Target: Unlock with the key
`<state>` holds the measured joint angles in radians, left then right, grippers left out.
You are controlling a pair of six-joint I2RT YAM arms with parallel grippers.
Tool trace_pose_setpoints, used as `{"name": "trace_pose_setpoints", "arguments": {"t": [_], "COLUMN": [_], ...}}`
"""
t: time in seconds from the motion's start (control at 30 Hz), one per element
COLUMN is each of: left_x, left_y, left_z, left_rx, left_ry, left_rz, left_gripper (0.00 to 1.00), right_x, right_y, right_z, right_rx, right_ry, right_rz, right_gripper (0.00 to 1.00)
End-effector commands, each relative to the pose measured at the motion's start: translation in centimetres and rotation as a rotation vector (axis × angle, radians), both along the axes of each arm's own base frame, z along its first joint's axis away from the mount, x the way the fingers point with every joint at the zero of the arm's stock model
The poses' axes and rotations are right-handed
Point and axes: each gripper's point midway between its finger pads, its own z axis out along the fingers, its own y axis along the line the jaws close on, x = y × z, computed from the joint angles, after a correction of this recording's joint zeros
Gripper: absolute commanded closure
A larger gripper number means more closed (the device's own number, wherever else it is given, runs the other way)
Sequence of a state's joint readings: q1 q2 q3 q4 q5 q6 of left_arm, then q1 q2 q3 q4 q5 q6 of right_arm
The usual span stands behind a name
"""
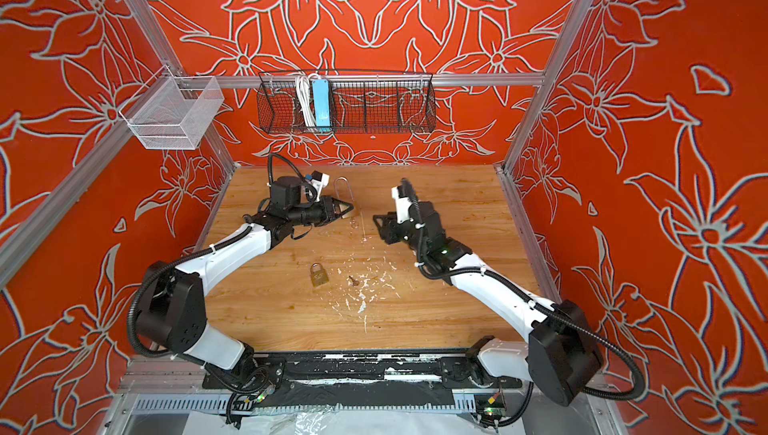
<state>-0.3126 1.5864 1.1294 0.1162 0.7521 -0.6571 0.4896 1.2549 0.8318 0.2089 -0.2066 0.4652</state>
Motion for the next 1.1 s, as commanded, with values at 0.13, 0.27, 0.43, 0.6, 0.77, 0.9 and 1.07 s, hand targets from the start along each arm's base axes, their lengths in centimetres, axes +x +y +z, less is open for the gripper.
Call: {"name": "trace_pose_setpoints", "arguments": {"t": [0.13,0.27,0.43,0.6,0.77,0.9,1.07], "left_x": [-5.2,-6.3,-6.5,-6.4,-6.0,-5.8,-6.2], "left_y": [-3.5,-3.5,-3.6,-3.7,-3.6,-3.6,-4.0], "left_z": [4.6,4.3,4.0,4.1,4.3,4.4,4.5], "left_rx": [0.075,0.129,0.144,0.135,0.137,0.132,0.111], "left_ry": [-0.393,-0.476,-0.479,-0.481,-0.473,-0.457,-0.457], "left_rz": [-0.344,-0.359,-0.378,-0.365,-0.345,-0.333,-0.349], "left_gripper": [1.0,1.0,1.0,1.0,1.0,1.0,1.0], "right_x": [0.3,0.2,0.7,0.8,0.6,0.8,1.6], "right_y": [0.8,1.7,2.6,2.3,2.5,3.0,3.6], "right_z": [2.9,5.6,7.1,6.4,6.4,7.1,7.3], "right_rx": [0.257,0.328,0.341,0.346,0.373,0.374,0.379], "right_ry": [-0.013,-0.1,-0.126,-0.111,-0.113,-0.117,-0.113], "right_rz": [0.179,0.247,0.296,0.268,0.286,0.321,0.331], "right_gripper": [0.42,0.41,0.41,0.42,0.42,0.47,0.49]}}
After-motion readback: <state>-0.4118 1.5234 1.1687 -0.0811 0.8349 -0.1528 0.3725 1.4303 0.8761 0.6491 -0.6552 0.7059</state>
